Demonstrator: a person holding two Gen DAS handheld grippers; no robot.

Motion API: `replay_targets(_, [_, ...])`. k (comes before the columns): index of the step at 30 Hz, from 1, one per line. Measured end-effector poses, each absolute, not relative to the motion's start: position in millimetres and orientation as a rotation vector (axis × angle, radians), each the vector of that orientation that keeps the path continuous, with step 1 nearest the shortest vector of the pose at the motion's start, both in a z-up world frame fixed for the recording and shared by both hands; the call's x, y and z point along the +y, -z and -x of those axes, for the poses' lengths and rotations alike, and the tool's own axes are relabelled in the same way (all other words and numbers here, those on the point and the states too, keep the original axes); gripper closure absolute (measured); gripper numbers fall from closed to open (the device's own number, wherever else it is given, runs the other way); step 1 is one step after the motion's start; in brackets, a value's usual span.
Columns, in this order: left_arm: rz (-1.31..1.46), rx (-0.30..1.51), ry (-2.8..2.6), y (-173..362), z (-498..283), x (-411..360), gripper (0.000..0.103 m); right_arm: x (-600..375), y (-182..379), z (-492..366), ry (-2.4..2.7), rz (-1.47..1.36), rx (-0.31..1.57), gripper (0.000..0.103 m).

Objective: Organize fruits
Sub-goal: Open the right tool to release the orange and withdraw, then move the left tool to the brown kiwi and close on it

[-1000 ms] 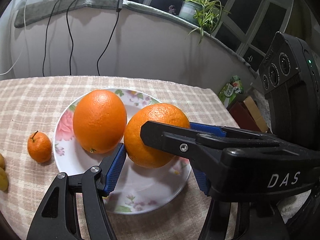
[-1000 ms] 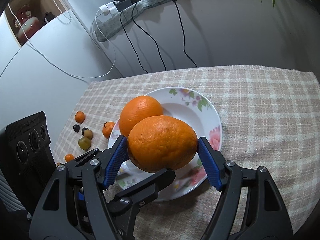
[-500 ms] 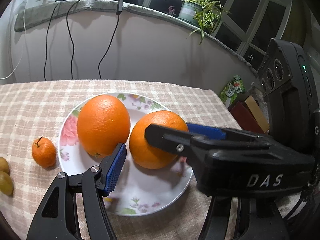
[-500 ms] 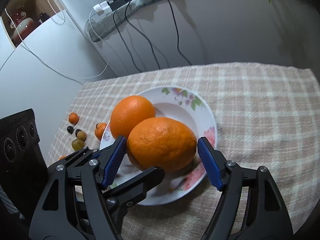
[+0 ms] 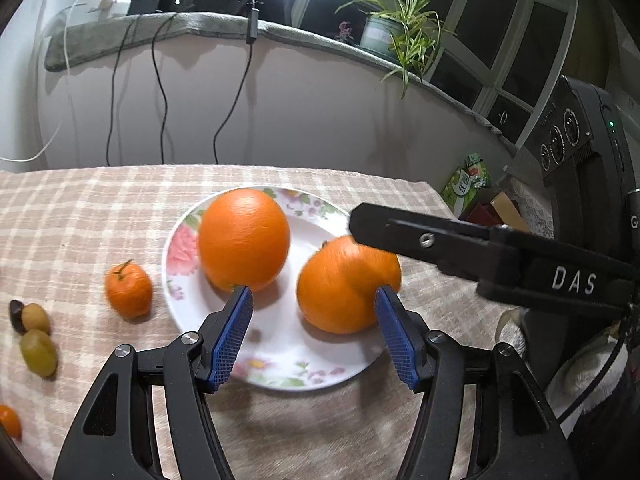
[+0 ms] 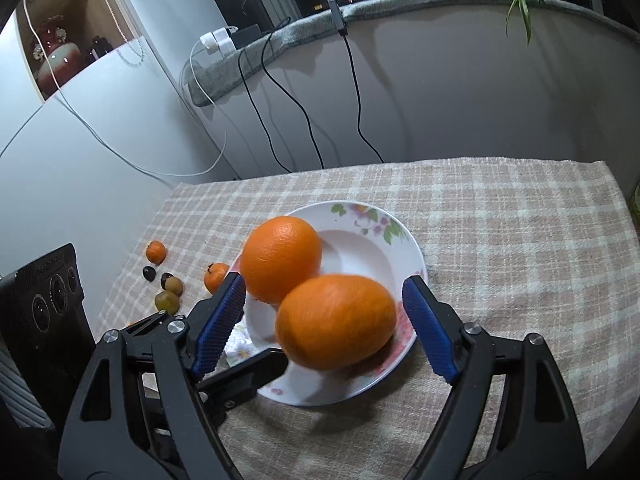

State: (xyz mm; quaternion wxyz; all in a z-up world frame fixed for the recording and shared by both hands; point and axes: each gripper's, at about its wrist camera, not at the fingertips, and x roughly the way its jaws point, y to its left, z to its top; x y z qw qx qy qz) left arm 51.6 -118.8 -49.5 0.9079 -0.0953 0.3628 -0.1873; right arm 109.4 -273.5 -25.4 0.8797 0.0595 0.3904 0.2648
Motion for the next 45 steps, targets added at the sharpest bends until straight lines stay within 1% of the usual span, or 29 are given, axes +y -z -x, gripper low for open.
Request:
replay_targets(7, [0.211, 0.717, 0.352, 41.9, -39.3, -96.8, 0.041, -268.9, 19.7, -99.8, -0.564, -0.131, 0.783, 0.02])
replay_targets(20, [0.201, 0.679, 0.235, 38.6, -8.6, -49.5, 0.041, -216.3, 12.2, -74.7, -0.69, 0.001, 0.758, 0.02])
replay_targets(21, [0.206, 0.679, 0.223, 39.2, -6.2, -44.2, 0.041, -210.9, 12.3, -72.7, -0.705, 0.006, 0.759, 0.021])
replay_targets(23, [0.213, 0.68, 0.195, 41.2, -0.6, -33.7, 0.041, -202.4, 13.0, -69.2, -0.729, 0.016, 0.764, 0.027])
replay_targets(27, [0.214, 0.676, 0.125, 43.4, 12.6, -12.2, 0.041, -181.4, 16.8, -61.5, -0.775, 0.059, 0.769, 0.028])
replay_targets(28, [0.217, 0.674, 0.106, 44.0, 16.5, -5.5, 0.041, -176.6, 18.1, -59.8, -0.787, 0.069, 0.772, 0.03])
replay_targets(29, [0.221, 0.674, 0.094, 45.0, 19.4, -0.4, 0.041, -171.0, 19.9, -58.0, -0.804, 0.079, 0.778, 0.035])
replay_targets(31, [0.228, 0.675, 0.062, 46.8, 26.9, 11.4, 0.041, -158.8, 24.5, -54.8, -0.84, 0.098, 0.795, 0.04])
replay_targets(34, [0.23, 0.679, 0.008, 50.7, 40.1, 26.6, 0.041, -138.8, 32.9, -49.8, -0.881, 0.136, 0.812, 0.044])
replay_targets(36, [0.246, 0.686, -0.035, 54.2, 48.8, 39.7, 0.046, -124.1, 39.6, -46.3, -0.912, 0.161, 0.826, 0.047])
replay_targets(41, [0.273, 0.698, -0.105, 60.5, 65.6, 60.9, 0.051, -98.0, 52.8, -43.3, -0.958, 0.202, 0.858, 0.052])
replay_targets(45, [0.295, 0.71, -0.155, 66.7, 78.4, 77.0, 0.054, -81.0, 64.1, -46.2, -0.962, 0.231, 0.879, 0.053])
